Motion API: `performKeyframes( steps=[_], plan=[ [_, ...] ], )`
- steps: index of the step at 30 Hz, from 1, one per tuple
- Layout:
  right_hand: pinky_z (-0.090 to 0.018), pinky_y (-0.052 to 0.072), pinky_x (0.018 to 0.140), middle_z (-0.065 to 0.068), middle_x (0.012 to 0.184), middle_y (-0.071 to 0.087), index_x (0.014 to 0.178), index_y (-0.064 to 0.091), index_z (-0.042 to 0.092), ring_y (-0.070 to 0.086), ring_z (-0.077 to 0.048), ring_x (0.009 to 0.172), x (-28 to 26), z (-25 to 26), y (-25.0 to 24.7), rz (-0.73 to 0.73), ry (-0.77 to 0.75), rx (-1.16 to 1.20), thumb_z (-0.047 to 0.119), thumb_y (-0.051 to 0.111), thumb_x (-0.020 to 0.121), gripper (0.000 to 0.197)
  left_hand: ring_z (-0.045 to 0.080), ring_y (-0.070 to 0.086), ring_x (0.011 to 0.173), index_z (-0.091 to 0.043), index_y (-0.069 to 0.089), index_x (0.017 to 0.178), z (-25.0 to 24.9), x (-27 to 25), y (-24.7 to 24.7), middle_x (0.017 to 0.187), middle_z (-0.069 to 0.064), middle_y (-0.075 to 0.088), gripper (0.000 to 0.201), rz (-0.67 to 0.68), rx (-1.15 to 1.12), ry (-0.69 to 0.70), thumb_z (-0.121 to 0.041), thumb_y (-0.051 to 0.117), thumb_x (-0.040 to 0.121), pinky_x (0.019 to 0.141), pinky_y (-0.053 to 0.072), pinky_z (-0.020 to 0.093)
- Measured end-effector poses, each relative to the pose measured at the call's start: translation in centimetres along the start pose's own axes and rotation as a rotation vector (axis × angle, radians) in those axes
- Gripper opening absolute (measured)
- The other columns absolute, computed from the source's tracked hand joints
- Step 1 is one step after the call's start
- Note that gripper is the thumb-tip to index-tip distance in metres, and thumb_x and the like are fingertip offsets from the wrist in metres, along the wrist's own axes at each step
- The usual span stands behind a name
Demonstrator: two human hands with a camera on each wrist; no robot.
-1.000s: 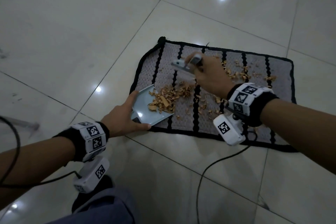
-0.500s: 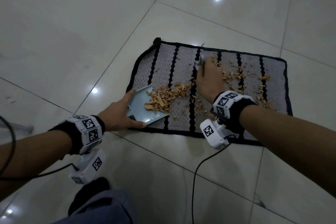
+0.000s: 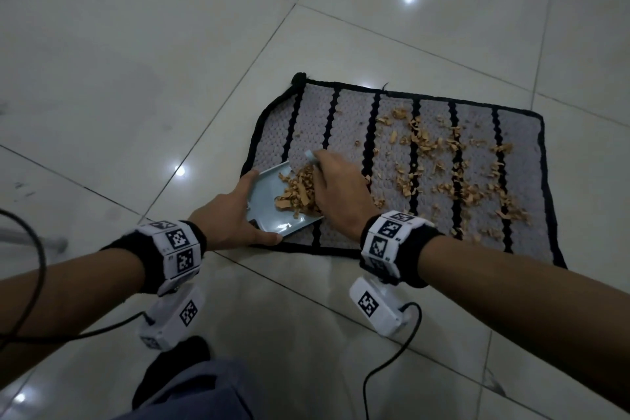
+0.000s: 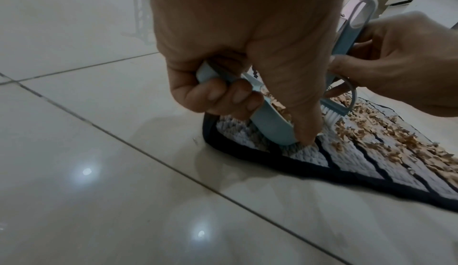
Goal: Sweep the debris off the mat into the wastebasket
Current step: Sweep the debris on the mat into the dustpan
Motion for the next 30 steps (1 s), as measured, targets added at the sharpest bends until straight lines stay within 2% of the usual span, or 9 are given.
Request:
performKeyframes(
  steps=[2,8,12,14,17,19,22,24,30],
  plan=[
    [-0.045,0.051,0.078,-0.017,0.104,0.062,0.119,0.056,0.005,0.06,-0.033,0.091,-0.3,0.6,-0.1,0.032,-0.023,0.012,0.007,0.046,0.096,0.025,0.026,0.061,0.101,-0.033,-0.004,0.153,0.0,0.1,0.1,0.132,0.009,0.056,0.133,-0.009,0.012,0.006,-0.063,0.085,0.059,0.088,0.052,0.036],
    [-0.048,0.054,0.074,-0.017,0.109,0.063,0.121,0.055,0.005,0.062,-0.034,0.092,-1.2,1.2,0.3,0.076,-0.137,0.023,0.009,0.049,0.094,0.028,0.025,0.062,0.11,-0.031,-0.004,0.153,-0.2,0.9,0.7,0.132,0.005,0.059,0.144,-0.005,-0.048,0.03,-0.062,0.09,0.048,0.095,0.054,0.04],
    [-0.045,0.056,0.075,-0.017,0.112,0.064,0.123,0.054,0.004,0.063,-0.032,0.094,-1.3,1.6,0.5,0.086,-0.16,0.074,0.01,0.05,0.095,0.03,0.025,0.064,0.106,-0.033,0.0,0.15,-0.4,0.9,1.0,0.127,0.004,0.062,0.137,-0.057,-0.067,0.063,-0.061,0.089,0.05,0.092,0.055,0.041],
    [-0.036,0.054,0.069,-0.013,0.103,0.065,0.119,0.055,0.005,0.062,-0.025,0.085,-1.1,1.6,0.1,0.043,-0.132,0.13,0.012,0.048,0.098,0.023,0.025,0.066,0.103,-0.036,0.001,0.149,-0.5,0.7,1.0,0.125,0.004,0.063,0.137,-0.093,-0.082,0.069,-0.069,0.084,0.046,0.09,0.056,0.043],
    [-0.02,0.04,0.053,-0.003,0.082,0.063,0.11,0.057,0.007,0.054,-0.015,0.063,-0.6,1.4,-0.9,-0.053,-0.059,0.195,0.016,0.046,0.101,0.017,0.025,0.067,0.1,-0.039,0.002,0.149,-0.5,0.9,1.0,0.127,0.003,0.063,0.14,-0.133,-0.098,0.077,-0.079,0.078,0.039,0.086,0.057,0.044],
    [-0.026,0.04,0.047,-0.004,0.073,0.063,0.106,0.058,0.008,0.055,-0.018,0.055,-0.2,1.0,-1.6,-0.09,-0.001,0.235,0.017,0.047,0.101,0.015,0.025,0.068,0.1,-0.039,0.002,0.149,-0.5,1.2,0.9,0.129,0.002,0.062,0.14,-0.137,-0.101,0.091,-0.08,0.078,0.039,0.085,0.058,0.044],
    [-0.038,0.052,0.056,-0.01,0.079,0.068,0.105,0.059,0.006,0.063,-0.022,0.064,0.6,0.5,-2.5,-0.142,0.043,0.253,0.017,0.05,0.1,0.015,0.024,0.068,0.1,-0.039,0.002,0.15,-0.6,1.4,0.8,0.13,0.001,0.061,0.139,-0.139,-0.124,0.097,-0.077,0.079,0.04,0.085,0.058,0.044],
    [-0.044,0.054,0.06,-0.012,0.082,0.068,0.103,0.06,0.004,0.065,-0.026,0.07,1.3,0.2,-3.2,-0.187,0.05,0.264,0.017,0.051,0.099,0.016,0.023,0.067,0.103,-0.039,0.002,0.149,-0.7,1.5,0.8,0.131,0.0,0.061,0.139,-0.137,-0.162,0.1,-0.077,0.08,0.04,0.087,0.058,0.043],
    [-0.033,0.052,0.06,-0.005,0.079,0.063,0.094,0.061,0.008,0.061,-0.018,0.07,4.2,-1.2,-4.4,-0.23,0.201,0.341,0.024,0.052,0.098,0.019,0.023,0.066,0.109,-0.04,0.003,0.149,-0.3,1.5,0.1,0.135,-0.001,0.059,0.138,-0.149,-0.188,0.117,-0.078,0.08,0.04,0.091,0.057,0.044]
  ],
)
Point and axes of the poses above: each hand's wrist, its own x-axis towards the middle knuckle, its own y-axis out of the palm, z = x × y, the point moved 1 cm from there along x, towards the middle knuckle
